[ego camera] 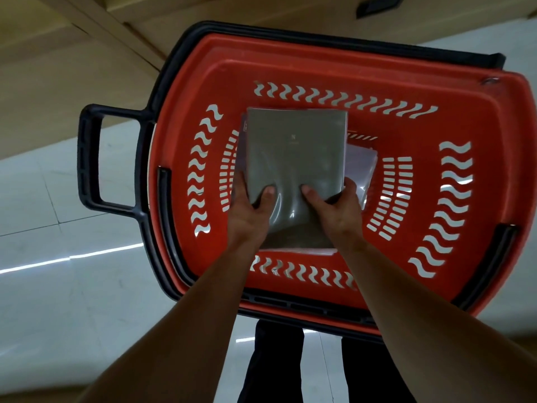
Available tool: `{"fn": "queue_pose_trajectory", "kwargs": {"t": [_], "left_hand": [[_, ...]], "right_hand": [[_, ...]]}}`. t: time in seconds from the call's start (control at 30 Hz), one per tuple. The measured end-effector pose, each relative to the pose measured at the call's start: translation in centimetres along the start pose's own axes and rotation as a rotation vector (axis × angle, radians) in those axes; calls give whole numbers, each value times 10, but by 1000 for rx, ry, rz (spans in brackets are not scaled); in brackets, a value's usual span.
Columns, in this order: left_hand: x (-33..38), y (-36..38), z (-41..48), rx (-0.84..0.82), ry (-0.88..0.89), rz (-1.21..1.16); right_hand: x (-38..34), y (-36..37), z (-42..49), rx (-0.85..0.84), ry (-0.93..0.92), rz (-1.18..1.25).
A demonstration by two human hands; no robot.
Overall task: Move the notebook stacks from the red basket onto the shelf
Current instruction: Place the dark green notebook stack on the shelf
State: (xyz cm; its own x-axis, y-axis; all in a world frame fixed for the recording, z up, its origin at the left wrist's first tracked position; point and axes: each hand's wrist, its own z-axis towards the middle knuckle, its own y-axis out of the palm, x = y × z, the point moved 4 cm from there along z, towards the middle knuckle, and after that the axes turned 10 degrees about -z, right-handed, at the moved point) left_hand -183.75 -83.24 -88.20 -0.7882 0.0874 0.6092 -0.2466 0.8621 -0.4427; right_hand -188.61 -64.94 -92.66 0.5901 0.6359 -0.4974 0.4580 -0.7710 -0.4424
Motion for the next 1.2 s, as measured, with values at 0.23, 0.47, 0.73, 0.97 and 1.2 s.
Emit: {"fn": "queue_pose_trajectory", "kwargs": {"t": [0.23, 0.47, 0.73, 0.97, 1.2], "left_hand": [[13, -11, -14, 44, 50, 42], [61, -45, -86, 63, 41, -87], [197, -119, -231, 9, 39, -161], [321, -176, -336, -58, 203, -215], [429, -182, -384, -187, 329, -240]], "right_hand": [[-15, -10, -18, 45, -145, 58], [-54, -68, -97, 48, -184, -21], [-164, -196, -250, 68, -243, -178], [-258, -312, -380, 223, -284, -209], [-313, -399, -444, 345, -312, -138]]}}
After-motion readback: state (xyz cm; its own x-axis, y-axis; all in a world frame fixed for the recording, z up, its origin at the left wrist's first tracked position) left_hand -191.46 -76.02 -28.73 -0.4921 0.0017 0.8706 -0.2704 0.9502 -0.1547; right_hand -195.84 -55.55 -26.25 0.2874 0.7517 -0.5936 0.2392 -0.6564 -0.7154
